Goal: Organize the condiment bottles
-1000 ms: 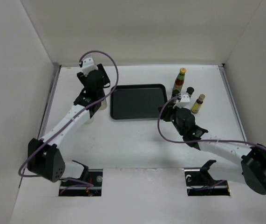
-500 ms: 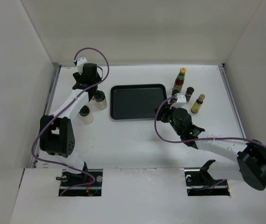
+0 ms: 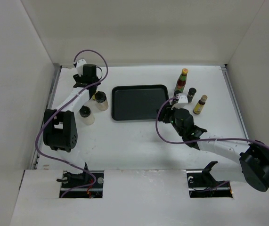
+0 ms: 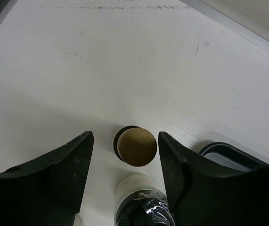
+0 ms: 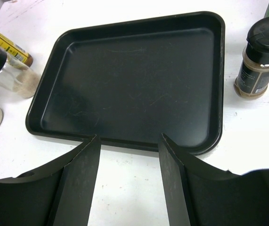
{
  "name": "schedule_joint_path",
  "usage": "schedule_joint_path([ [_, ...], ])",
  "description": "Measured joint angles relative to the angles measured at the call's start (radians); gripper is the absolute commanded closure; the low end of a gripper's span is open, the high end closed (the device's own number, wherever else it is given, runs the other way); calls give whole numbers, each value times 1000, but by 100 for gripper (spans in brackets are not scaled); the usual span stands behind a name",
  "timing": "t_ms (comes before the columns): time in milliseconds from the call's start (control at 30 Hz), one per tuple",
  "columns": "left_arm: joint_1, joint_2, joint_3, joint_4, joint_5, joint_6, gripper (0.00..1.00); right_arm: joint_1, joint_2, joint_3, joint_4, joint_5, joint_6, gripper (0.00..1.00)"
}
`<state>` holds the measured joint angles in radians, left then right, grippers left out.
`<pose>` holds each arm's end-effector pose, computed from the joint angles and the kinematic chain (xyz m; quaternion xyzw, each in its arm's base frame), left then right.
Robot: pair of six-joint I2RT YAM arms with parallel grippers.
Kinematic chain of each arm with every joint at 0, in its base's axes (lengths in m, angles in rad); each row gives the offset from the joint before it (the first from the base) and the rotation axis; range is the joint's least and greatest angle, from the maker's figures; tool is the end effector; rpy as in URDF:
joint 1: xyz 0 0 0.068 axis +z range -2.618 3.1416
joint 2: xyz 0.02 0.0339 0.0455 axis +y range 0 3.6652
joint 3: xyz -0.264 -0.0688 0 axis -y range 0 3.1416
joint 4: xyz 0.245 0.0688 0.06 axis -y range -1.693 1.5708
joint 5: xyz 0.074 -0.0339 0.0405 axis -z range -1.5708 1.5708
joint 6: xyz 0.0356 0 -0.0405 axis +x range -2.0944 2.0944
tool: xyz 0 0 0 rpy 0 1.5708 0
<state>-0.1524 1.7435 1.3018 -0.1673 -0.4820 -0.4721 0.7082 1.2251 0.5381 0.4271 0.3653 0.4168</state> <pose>0.3970 -0.0443 0.2627 -0.2460 0.8324 0.0634 0.4925 0.2070 0.1605 0.2253 -0.0036 0.7874 0.1978 0.5838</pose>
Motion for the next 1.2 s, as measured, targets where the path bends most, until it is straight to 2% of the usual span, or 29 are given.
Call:
schedule_joint_path([
  [167, 3, 20, 14, 6, 9, 0, 56, 0, 0, 0, 0, 0, -2, 42],
  [433, 7, 35, 14, 6, 23, 0, 79, 0, 0, 0, 0, 0, -2, 42],
  [800, -21, -39, 61, 8, -16, 20, 81, 0, 0, 0, 0, 0, -3, 42],
  [967, -111, -107, 128, 62, -30, 43, 81, 0, -2, 0, 0, 0, -2, 40],
  [1200, -247, -87, 158, 117, -22, 56, 81, 0, -6, 0, 0, 0, -2, 40],
])
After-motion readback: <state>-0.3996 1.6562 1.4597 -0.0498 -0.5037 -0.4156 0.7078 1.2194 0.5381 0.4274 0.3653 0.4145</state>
